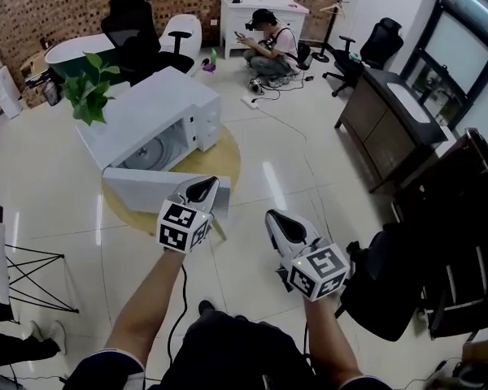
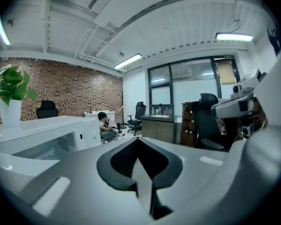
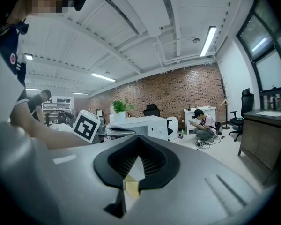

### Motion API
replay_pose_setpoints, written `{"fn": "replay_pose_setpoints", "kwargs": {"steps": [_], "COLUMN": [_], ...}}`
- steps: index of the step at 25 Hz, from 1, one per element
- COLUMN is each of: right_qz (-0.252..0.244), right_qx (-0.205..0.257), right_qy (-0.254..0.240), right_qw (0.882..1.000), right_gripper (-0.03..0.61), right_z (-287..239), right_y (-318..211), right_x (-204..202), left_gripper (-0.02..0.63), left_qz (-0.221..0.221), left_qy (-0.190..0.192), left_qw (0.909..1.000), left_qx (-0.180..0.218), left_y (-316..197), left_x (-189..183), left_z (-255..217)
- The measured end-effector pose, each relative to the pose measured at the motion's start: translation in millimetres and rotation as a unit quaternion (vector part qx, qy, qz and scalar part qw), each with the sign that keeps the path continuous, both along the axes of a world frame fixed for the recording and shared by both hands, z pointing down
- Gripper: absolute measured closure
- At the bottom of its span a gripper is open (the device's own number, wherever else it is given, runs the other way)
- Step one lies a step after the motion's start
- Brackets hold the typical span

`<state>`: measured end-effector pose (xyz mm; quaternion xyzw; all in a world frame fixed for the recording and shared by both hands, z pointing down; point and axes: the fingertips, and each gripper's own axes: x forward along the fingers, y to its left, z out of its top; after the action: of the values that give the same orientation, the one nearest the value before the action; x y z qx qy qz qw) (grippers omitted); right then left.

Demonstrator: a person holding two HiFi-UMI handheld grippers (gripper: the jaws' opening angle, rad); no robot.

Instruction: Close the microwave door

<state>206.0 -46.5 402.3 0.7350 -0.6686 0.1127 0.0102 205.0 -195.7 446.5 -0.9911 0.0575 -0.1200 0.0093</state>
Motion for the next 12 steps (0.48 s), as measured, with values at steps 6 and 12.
{"fn": "replay_pose_setpoints", "kwargs": {"steps": [6,12], "right_qz": [0.035,0.050], "right_qx": [-0.004,-0.005], "right_qy": [-0.001,0.000], "right_qw": [0.999,0.999], "right_gripper": [0.577,0.577], "right_z": [-1.1,-2.9], "right_y": [11.5,15.2], "right_x": [11.3,15.3], "left_gripper": [0.603,0.603], "left_qz": [-0.009,-0.033], "left_qy": [-0.018,-0.021], "left_qw": [0.9997,0.9990], "left_qx": [0.015,0.021], "left_y": [-28.0,-56.1], "left_x": [31.6,53.3], "left_z": [-1.0,-1.3]}}
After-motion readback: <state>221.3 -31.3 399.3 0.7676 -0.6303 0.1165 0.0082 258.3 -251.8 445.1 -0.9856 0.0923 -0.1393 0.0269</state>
